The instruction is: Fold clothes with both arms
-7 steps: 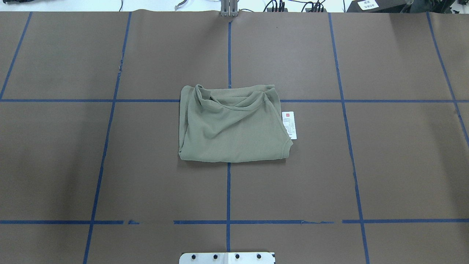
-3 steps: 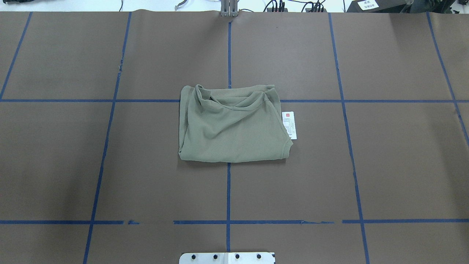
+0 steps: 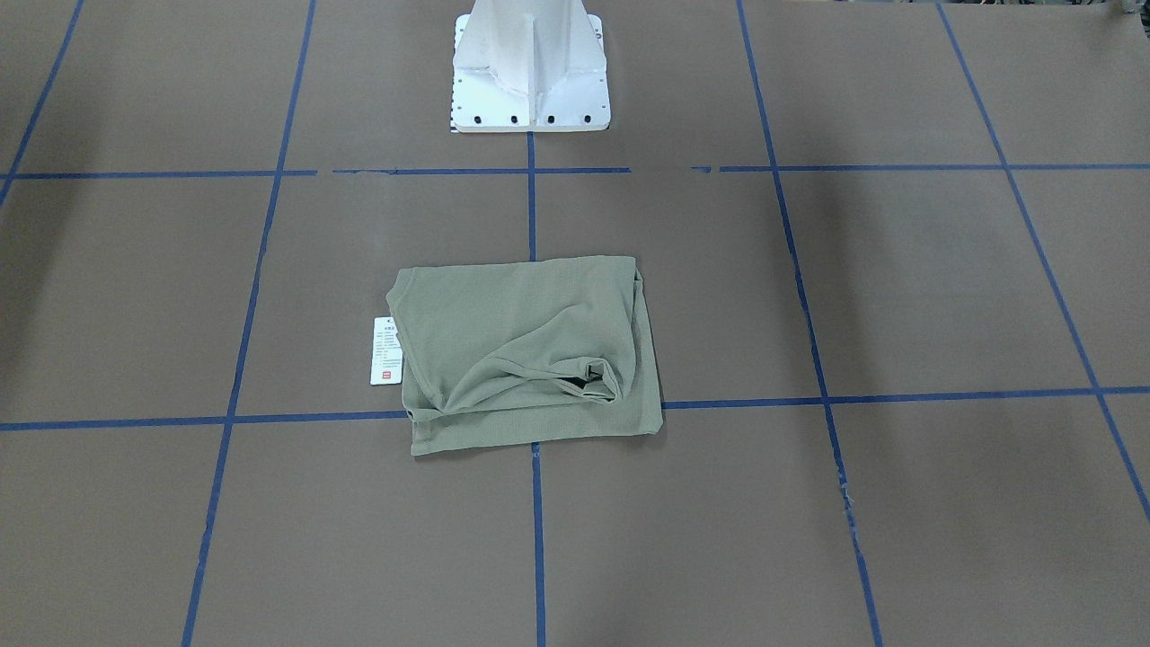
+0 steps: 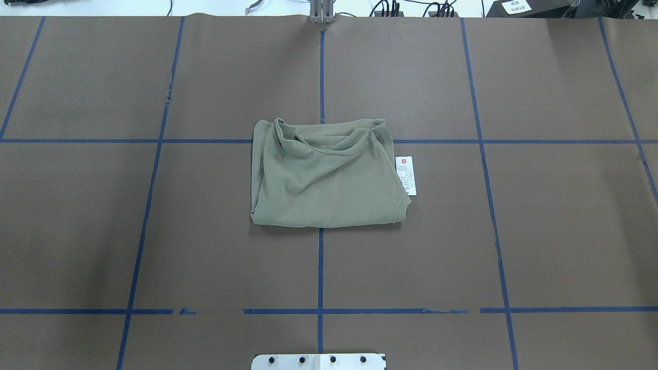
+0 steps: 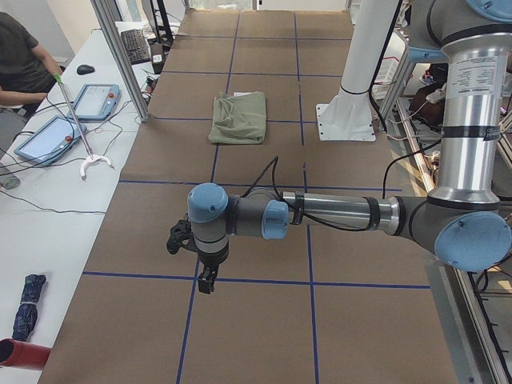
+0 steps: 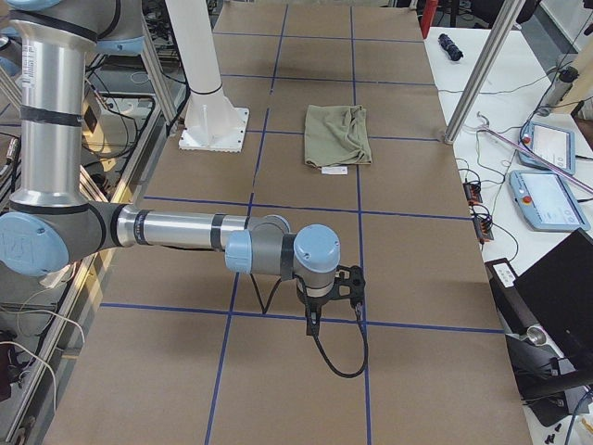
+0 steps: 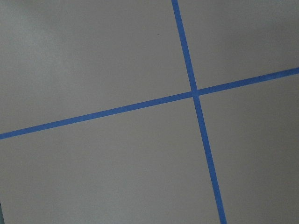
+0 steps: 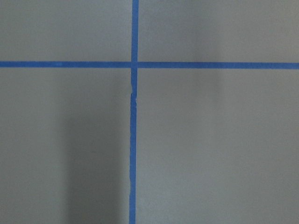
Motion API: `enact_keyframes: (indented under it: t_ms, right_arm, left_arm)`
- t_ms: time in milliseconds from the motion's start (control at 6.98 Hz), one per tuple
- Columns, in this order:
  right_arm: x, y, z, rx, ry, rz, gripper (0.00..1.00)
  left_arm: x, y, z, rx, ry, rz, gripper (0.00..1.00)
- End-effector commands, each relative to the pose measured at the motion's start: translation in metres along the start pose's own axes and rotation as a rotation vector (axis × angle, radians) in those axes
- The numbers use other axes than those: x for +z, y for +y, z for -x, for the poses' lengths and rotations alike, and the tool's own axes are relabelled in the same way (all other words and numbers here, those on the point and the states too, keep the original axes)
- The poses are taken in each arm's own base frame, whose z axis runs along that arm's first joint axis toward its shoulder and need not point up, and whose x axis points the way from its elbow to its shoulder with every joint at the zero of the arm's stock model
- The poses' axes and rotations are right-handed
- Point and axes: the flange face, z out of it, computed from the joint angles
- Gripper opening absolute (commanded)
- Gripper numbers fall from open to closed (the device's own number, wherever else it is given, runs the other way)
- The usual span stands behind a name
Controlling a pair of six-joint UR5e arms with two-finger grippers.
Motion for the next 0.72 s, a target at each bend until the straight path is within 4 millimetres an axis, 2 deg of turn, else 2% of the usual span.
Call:
enact_keyframes:
  t_ms: [0,573]
  right_arm:
    - [0.0016,-0.0060,0.0100,0.030,-0.004,-0.035,1.00]
    - [0.0049,-0.0067,0.0136,0.023,-0.005,-0.028,1.00]
  left_arm:
    - [-0.0008,-0.0008,-0.0005,0.001,0.000,-0.002,1.00]
    - [-0.0031,-0.0031,-0.0020,-0.074,-0.001,-0.008,1.00]
